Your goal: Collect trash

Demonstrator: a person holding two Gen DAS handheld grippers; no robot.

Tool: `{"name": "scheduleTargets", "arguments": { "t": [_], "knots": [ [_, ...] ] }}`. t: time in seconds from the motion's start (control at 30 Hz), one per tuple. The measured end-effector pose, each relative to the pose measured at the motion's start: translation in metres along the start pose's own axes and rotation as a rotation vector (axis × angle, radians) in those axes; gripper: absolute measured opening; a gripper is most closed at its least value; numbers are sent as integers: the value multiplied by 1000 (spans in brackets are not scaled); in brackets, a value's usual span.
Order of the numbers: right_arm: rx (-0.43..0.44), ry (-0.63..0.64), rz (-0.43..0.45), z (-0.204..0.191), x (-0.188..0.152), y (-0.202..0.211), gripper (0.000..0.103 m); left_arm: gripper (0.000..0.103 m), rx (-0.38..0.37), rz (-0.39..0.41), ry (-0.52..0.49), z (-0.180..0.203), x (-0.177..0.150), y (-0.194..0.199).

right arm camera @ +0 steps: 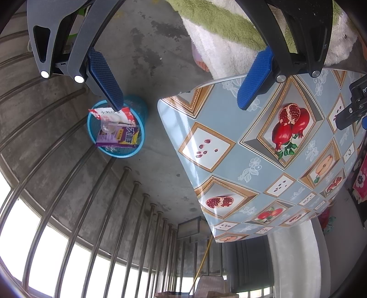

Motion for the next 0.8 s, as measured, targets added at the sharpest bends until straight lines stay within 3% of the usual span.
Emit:
{"name": "scheduleTargets", "arguments": {
  "t": [0.8],
  "knots": [
    [3, -1, 0, -1, 1, -3, 95, 97, 1, 0, -1, 0, 0, 0]
  ]
}}
Point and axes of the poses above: each gripper's, at about its wrist camera, not at the fingertips, and y roughly against the way its jaws point, z to its right, x to its top, the point moved 1 cm from there along -y, roughly the way its jaws point, and after that the axes turned 12 degrees about z, right-handed, at the moved point
